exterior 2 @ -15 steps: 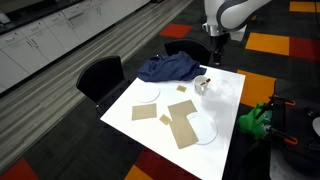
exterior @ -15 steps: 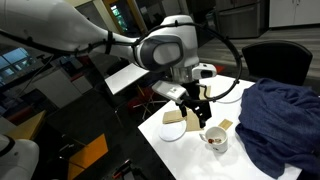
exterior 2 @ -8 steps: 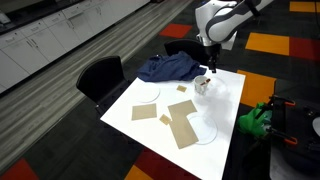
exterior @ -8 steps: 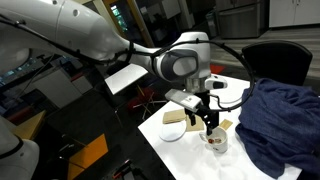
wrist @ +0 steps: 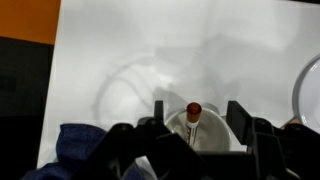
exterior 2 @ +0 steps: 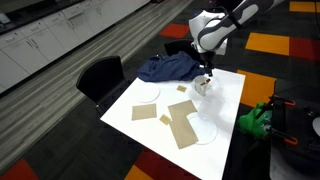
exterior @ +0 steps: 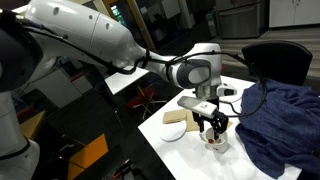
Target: Take the red marker out of the white mug
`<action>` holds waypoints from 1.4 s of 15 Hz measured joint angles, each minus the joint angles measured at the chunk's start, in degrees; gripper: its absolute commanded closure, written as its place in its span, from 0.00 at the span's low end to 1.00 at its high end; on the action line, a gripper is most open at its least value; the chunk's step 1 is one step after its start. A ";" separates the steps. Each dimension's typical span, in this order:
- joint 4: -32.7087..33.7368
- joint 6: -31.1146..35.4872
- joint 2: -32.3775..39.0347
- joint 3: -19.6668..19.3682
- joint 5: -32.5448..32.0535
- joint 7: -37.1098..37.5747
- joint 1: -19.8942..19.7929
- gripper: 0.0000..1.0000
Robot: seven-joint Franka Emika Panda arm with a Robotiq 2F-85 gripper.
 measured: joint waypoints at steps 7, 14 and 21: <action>5.90 -0.32 6.79 1.05 0.00 -3.48 -0.77 0.40; 7.34 -1.03 9.20 1.46 -0.01 -3.57 -0.91 0.50; 7.34 -1.67 9.59 1.46 -0.27 -3.58 -1.17 0.82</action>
